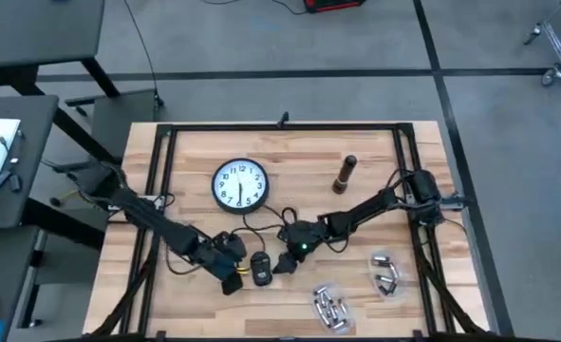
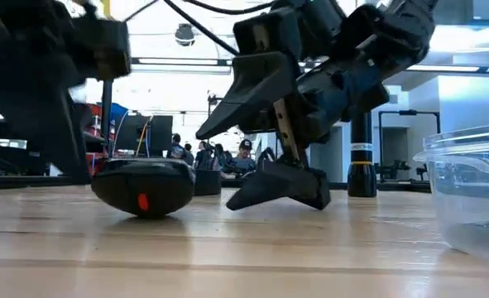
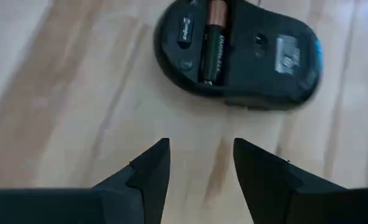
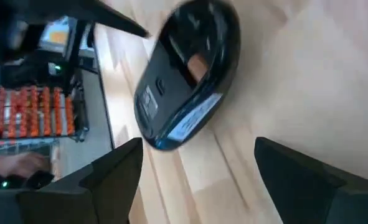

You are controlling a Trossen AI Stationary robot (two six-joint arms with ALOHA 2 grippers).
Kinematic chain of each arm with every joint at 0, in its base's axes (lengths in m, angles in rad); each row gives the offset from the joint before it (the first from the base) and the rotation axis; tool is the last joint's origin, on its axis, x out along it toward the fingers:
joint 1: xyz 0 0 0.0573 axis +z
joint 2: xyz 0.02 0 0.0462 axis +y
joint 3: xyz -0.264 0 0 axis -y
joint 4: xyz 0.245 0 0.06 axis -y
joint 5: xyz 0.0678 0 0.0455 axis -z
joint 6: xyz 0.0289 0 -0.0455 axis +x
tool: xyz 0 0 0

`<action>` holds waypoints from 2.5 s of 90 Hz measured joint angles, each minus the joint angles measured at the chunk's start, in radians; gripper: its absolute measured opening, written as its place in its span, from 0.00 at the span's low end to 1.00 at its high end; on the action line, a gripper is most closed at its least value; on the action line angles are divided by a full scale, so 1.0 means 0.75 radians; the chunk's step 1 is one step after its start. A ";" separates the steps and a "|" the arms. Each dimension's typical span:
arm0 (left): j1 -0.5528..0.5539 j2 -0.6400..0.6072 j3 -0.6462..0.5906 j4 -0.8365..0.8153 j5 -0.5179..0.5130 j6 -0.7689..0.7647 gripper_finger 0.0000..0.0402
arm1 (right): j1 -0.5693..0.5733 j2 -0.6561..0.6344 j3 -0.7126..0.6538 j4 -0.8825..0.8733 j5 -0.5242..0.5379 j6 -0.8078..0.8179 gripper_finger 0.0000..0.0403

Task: Insert battery
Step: Adjust the black computer mouse

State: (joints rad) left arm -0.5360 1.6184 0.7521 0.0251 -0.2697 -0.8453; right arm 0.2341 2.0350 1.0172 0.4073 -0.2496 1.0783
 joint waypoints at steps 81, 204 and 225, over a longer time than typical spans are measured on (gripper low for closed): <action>0.144 0.157 0.004 0.244 0.064 0.237 0.39 | 0.051 0.170 0.124 0.295 0.190 -0.121 0.73; 0.057 -0.345 -0.048 -0.304 0.162 0.188 0.39 | 0.138 -0.174 0.197 -0.592 0.121 -0.517 0.72; -0.128 -0.299 -0.125 -0.131 0.154 0.118 0.39 | 0.263 -0.134 0.240 -0.470 0.204 -0.284 0.72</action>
State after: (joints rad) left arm -0.6322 1.3945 0.6580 -0.0731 -0.1545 -0.7567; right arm 0.4311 1.9343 1.1974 0.0548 -0.0969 0.8649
